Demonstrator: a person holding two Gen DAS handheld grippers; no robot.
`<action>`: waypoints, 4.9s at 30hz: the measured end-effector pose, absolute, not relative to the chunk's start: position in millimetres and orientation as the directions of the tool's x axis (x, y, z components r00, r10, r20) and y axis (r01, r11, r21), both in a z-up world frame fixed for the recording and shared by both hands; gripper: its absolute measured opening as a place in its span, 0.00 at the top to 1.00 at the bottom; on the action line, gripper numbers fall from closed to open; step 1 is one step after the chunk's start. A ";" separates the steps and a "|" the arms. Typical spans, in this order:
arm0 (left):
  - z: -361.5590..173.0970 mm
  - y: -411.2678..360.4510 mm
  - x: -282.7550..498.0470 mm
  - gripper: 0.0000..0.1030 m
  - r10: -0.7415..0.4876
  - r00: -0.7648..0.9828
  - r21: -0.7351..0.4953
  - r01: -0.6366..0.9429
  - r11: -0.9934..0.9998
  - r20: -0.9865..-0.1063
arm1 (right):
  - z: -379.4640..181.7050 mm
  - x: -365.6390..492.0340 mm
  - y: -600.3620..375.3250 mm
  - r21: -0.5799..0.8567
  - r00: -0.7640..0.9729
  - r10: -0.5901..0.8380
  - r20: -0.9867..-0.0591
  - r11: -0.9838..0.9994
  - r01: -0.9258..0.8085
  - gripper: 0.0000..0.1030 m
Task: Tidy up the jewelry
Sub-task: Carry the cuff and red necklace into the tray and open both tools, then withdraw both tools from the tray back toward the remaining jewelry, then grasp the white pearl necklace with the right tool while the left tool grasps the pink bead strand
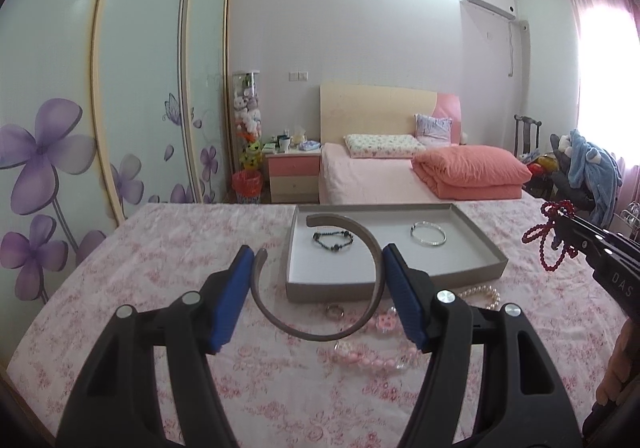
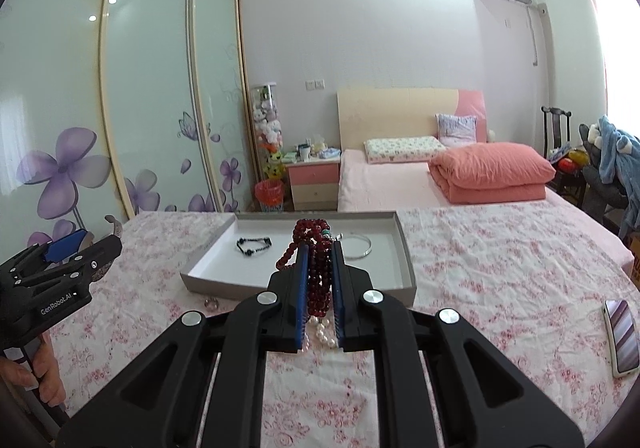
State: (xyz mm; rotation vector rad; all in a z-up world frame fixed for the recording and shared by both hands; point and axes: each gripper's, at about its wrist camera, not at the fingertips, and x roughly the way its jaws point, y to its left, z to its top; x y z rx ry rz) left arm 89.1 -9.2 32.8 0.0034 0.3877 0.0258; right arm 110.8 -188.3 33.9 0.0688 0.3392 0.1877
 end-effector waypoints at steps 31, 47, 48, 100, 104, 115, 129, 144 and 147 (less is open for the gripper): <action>36.7 -23.9 213.3 0.38 0.006 0.925 0.020 0.002 1.000 -0.380 | 56.4 211.7 -178.6 0.106 0.958 0.156 -0.241 0.985 -0.133 0.89; -8.5 -26.9 295.4 0.38 -0.071 0.849 -0.031 0.065 0.997 -0.523 | 1.0 295.1 -168.7 0.155 0.875 0.162 -0.455 0.983 -0.101 0.89; -11.0 -25.7 296.6 0.38 -0.072 0.847 -0.032 0.065 0.997 -0.527 | -0.7 297.6 -169.1 0.156 0.872 0.163 -0.461 0.983 -0.101 0.89; -44.5 13.4 183.2 0.37 -0.109 0.756 -0.041 0.108 0.993 -0.645 | -57.6 214.3 -209.7 0.094 0.711 0.114 -0.694 0.993 -0.067 0.64; -53.2 12.3 178.2 0.37 -0.099 0.742 -0.023 0.112 0.993 -0.663 | -66.9 216.4 -206.8 0.074 0.672 0.108 -0.732 0.994 -0.078 0.70; -72.1 9.4 181.0 0.37 -0.110 0.694 -0.024 0.132 0.991 -0.711 | -84.1 220.4 -206.8 0.033 0.636 0.059 -0.770 0.998 -0.054 0.87; -89.1 -3.0 187.7 0.40 -0.112 0.632 -0.003 0.170 0.985 -0.767 | -81.6 218.8 -216.9 0.044 0.635 0.061 -0.770 0.998 -0.042 0.90; -92.5 -11.6 196.3 0.52 -0.166 0.587 -0.064 0.189 0.980 -0.792 | -81.7 219.6 -216.8 0.046 0.635 0.062 -0.770 0.998 -0.041 0.89; -93.3 -18.2 196.8 0.67 -0.131 0.593 -0.017 0.195 0.981 -0.794 | -81.7 220.8 -215.6 0.048 0.635 0.063 -0.770 0.998 -0.041 0.89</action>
